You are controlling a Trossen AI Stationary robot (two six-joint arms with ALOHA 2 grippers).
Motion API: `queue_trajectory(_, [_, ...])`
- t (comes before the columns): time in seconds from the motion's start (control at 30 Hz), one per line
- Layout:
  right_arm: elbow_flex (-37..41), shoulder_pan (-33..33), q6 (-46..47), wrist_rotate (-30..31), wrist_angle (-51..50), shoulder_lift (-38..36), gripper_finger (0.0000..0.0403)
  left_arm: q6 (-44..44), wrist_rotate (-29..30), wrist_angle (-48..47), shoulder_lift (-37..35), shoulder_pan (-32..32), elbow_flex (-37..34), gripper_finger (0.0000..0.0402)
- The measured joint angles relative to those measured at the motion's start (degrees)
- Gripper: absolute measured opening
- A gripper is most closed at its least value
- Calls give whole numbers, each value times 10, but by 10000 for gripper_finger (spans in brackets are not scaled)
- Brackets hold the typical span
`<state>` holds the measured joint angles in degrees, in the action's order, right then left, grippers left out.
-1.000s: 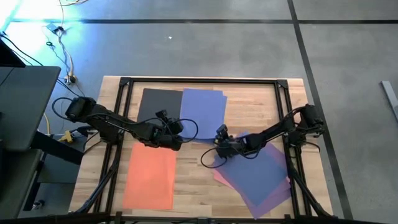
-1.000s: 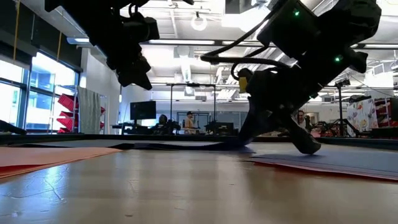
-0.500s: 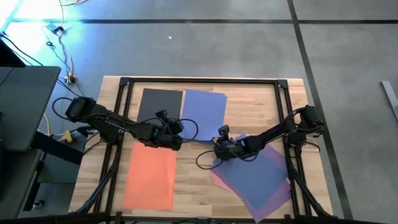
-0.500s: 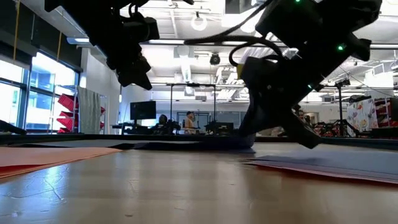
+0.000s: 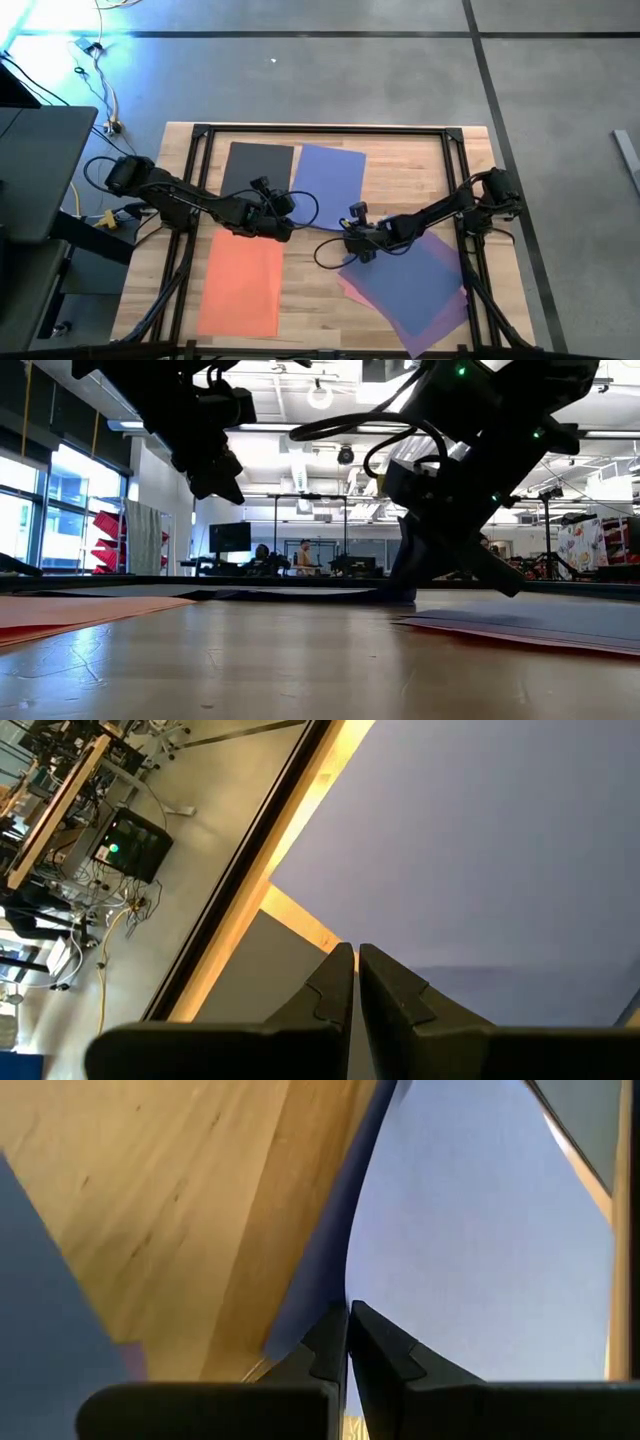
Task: Organize paper
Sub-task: Stack the bottom blue paper on top of the top blue paper
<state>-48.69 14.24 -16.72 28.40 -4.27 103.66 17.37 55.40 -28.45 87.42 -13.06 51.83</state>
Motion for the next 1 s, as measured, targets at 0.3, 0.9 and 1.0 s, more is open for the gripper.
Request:
queue_trajectory(0.3, [-1, -1, 44, -57, -7, -1, 84, 0, 0, 0, 0, 0, 0, 0])
queue_trajectory(0.9, [25, -54, 91, -139, -6, -109, 208, 1, -14, 0, 0, 0, 0, 0])
queue_trajectory(1.0, [67, -85, 137, -151, 65, -111, 203, 3, -18, 1, 0, 0, 0, 0])
